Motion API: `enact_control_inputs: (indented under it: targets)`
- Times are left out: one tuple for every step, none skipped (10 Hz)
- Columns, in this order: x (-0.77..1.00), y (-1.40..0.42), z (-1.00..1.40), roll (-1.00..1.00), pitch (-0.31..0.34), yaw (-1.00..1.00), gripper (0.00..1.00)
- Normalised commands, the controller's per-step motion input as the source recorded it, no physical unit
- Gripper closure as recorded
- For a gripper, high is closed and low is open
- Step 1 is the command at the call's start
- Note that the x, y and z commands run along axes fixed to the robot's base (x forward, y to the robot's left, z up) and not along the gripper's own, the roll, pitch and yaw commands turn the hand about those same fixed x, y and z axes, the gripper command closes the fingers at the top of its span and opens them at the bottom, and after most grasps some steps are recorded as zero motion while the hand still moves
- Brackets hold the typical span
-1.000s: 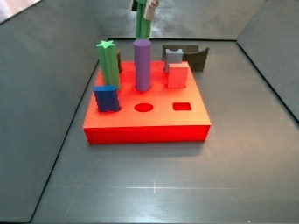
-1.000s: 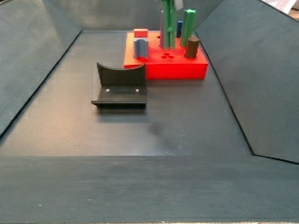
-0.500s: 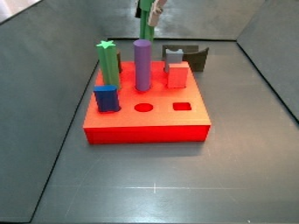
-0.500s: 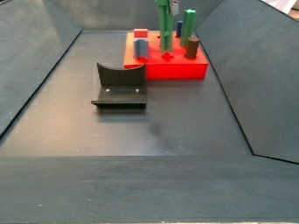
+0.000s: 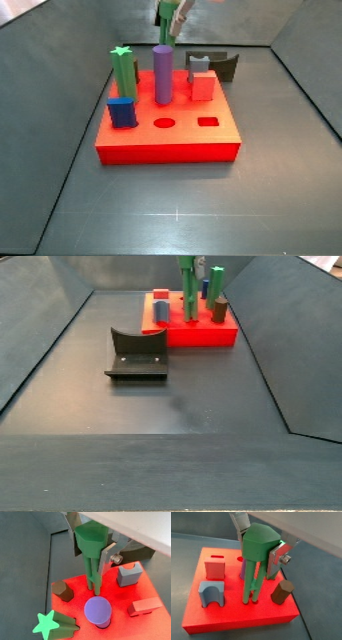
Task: Pick up the 3 prong object. Move up. Rotate the 3 prong object. Place the 3 prong object on the fixture. Regrasp the 3 prong object. Move to above the board. Insert the 3 prong object.
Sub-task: Insert the 3 prong object.
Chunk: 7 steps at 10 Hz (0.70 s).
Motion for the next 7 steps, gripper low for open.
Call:
enact_control_inputs:
  targets:
    - [0.0, 0.01, -0.23, 0.07, 0.067, 0.0, 1.0]
    - [-0.04, 0.0, -0.23, 0.09, 0.064, 0.0, 1.0]
    - [-0.04, 0.0, -0.26, 0.08, 0.053, 0.0, 1.0]
    - [-0.02, 0.0, -0.4, 0.08, 0.029, 0.0, 1.0]
    - [-0.01, -0.06, -0.47, 0.08, 0.0, 0.0, 1.0]
    - [0.0, -0.04, -0.51, 0.08, 0.0, 0.0, 1.0]
    - [0.0, -0.01, -0.47, 0.06, 0.0, 0.0, 1.0]
